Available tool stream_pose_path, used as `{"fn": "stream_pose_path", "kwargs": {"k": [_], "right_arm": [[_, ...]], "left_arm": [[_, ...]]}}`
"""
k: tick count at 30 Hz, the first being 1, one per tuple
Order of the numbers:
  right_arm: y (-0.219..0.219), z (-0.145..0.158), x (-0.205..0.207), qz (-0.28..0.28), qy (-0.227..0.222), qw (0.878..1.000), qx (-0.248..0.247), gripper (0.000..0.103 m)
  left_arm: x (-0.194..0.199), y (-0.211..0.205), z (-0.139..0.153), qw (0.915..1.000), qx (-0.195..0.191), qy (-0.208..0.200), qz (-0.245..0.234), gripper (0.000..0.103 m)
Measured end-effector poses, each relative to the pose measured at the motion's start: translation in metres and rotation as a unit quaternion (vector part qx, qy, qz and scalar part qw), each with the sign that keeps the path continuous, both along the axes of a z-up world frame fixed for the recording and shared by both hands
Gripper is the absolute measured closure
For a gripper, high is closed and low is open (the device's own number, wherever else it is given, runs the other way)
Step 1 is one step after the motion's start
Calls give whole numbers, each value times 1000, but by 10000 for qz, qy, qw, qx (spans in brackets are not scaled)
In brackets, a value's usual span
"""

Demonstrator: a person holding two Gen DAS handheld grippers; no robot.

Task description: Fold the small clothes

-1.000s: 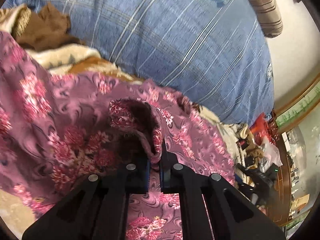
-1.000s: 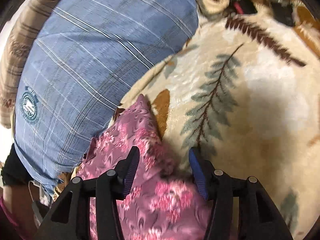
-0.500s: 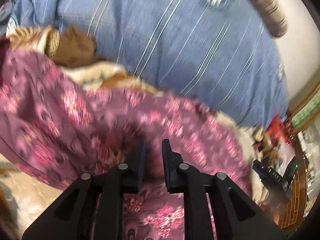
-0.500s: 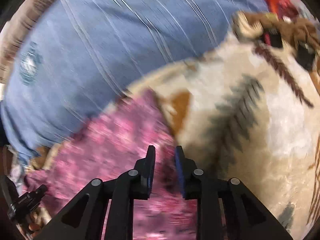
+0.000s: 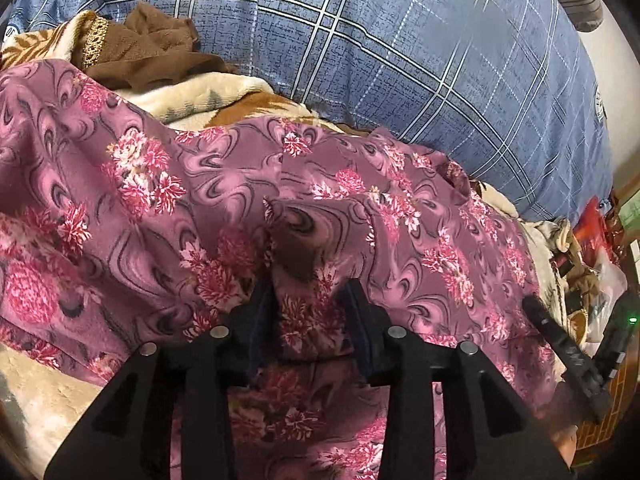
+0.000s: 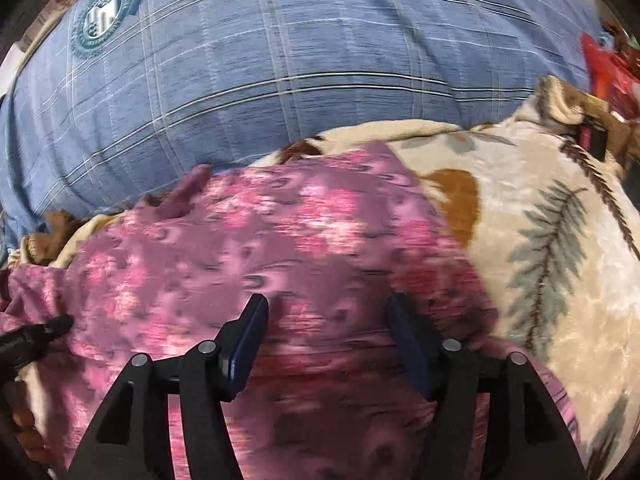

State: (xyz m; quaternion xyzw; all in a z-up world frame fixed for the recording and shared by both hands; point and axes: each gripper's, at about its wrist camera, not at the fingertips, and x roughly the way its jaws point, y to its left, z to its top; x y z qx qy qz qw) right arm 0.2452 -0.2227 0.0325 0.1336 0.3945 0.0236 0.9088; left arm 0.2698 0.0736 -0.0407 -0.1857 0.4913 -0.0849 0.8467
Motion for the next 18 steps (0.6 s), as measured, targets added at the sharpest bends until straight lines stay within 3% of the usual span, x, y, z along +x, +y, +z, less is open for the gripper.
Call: {"fn": "stream_pose_path", "kwargs": {"k": [3, 6, 7, 8, 12, 14, 15, 18], "right_arm": [[23, 6, 3, 315, -100, 9987, 377, 38], [50, -11, 15, 673, 220, 9969, 333, 38], [61, -22, 16, 703, 273, 9971, 74, 34], [74, -23, 13, 711, 48, 9971, -274, 30], [110, -26, 15, 993, 223, 9874, -1210, 13], [109, -26, 16, 1001, 253, 9884, -1114, 9], [108, -26, 15, 1011, 246, 9889, -1059, 8], [106, -27, 16, 1054, 231, 9888, -1029, 6]], "left_arm": [[-1, 1, 2, 9999, -125, -6, -8, 59], [-8, 4, 12, 9998, -173, -79, 33, 58], [-10, 8, 18, 9996, -201, -176, 86, 58], [-12, 10, 23, 9994, -223, -237, 125, 58], [-26, 38, 62, 9963, -524, -590, 330, 58], [-43, 67, 90, 9926, -513, -853, 691, 55], [-50, 83, 100, 9901, -485, -918, 946, 49], [-64, 136, 112, 9816, -525, -883, 1607, 44]]}}
